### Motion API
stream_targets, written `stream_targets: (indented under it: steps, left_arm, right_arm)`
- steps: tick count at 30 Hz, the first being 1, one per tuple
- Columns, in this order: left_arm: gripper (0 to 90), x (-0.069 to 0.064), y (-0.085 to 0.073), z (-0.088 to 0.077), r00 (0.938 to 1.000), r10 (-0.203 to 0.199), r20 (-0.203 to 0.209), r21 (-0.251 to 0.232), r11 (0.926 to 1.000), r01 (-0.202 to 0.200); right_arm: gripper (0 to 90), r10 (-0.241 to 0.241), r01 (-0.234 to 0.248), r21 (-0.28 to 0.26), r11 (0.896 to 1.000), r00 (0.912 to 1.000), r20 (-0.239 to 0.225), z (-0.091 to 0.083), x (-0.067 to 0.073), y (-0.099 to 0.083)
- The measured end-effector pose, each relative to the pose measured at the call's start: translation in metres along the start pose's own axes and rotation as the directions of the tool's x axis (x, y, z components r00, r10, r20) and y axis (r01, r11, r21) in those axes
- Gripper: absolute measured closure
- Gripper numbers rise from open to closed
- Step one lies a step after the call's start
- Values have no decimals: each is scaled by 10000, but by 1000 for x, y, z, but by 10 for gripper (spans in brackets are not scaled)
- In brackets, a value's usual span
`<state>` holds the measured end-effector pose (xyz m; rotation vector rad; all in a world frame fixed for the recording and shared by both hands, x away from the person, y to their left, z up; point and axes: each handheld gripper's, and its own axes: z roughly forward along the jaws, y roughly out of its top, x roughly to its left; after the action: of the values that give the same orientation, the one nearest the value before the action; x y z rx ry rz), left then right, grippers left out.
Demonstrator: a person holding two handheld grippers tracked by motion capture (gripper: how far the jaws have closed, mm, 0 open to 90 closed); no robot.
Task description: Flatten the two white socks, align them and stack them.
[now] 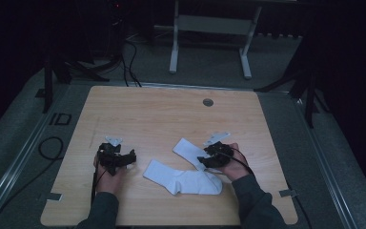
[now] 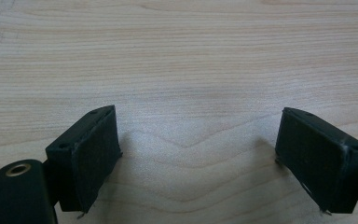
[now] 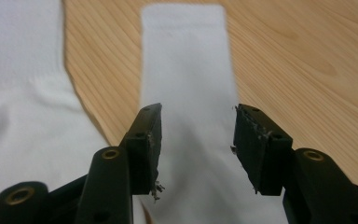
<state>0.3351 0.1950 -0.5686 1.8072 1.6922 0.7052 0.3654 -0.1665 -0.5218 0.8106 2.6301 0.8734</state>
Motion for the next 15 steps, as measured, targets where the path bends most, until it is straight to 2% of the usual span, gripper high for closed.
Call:
stream_targets:
  steps: [3, 5, 9, 12, 15]
  left_arm:
    - [133, 0, 0, 0, 10000, -7, 2, -5, 10000, 7]
    - [133, 0, 0, 0, 10000, -6, 1, -4, 10000, 6]
    - [134, 0, 0, 0, 10000, 0, 1, 2, 10000, 0]
    - [133, 0, 0, 0, 10000, -9, 3, -8, 10000, 9]
    - [133, 0, 0, 0, 10000, -1, 0, 1, 10000, 1]
  right_arm:
    - [514, -120, 121, 94, 9999, 9999, -18, 7, 2, 6]
    - [516, -170, 171, 196, 9997, 9998, -69, 19, 3, 13]
    - [497, 214, -206, 239, 9995, 9992, -331, 31, -2, 14]
    - [476, 400, -379, 489, 9981, 9983, -432, 39, -5, 13]
    - [524, 383, -373, 261, 9990, 9986, -366, 41, -7, 10]
